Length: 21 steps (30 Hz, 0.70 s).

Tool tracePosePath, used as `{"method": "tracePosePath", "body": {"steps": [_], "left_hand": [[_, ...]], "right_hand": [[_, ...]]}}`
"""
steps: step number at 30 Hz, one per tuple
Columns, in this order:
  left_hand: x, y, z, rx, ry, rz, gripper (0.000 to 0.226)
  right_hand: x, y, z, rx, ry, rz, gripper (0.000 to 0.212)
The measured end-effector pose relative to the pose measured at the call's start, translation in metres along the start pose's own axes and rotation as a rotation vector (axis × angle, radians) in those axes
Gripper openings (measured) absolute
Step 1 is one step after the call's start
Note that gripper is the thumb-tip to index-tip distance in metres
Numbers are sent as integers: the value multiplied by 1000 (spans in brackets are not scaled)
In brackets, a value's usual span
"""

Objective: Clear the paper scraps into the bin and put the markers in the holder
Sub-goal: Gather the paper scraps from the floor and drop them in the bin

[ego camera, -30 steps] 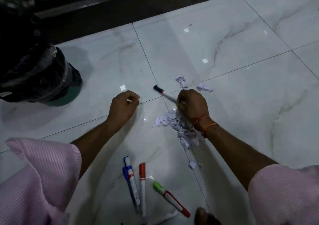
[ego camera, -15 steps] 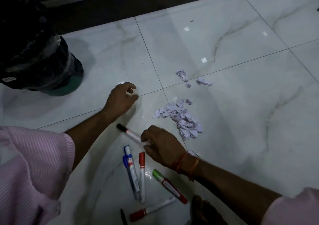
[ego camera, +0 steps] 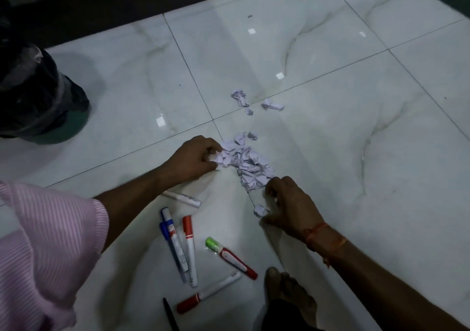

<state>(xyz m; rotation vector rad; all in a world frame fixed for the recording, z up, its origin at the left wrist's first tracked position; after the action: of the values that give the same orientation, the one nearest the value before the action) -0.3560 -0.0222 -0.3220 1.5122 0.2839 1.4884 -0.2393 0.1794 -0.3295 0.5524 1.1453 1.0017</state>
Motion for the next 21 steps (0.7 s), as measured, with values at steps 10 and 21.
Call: {"method": "tracePosePath", "body": {"steps": [10, 21], "left_hand": [[-9, -1, 1, 114, 123, 79, 53], [-6, 1, -5, 145, 168, 127, 101]], "right_hand": [[-40, 4, -62, 206, 135, -289, 22], [18, 85, -172, 317, -13, -183, 50]]}}
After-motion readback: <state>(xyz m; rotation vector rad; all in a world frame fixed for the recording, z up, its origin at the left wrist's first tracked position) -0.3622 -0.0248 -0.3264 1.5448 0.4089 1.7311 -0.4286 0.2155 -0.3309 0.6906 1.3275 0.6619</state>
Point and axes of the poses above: each hand's wrist, its own z-axis away from the middle knuckle, its own y-axis out of the back of the hand, x = y × z, the point moved 10 cm from there along -z, towards the middle knuckle, and after that the axes turned 4 degrees about -y, right-handed, at the moved point
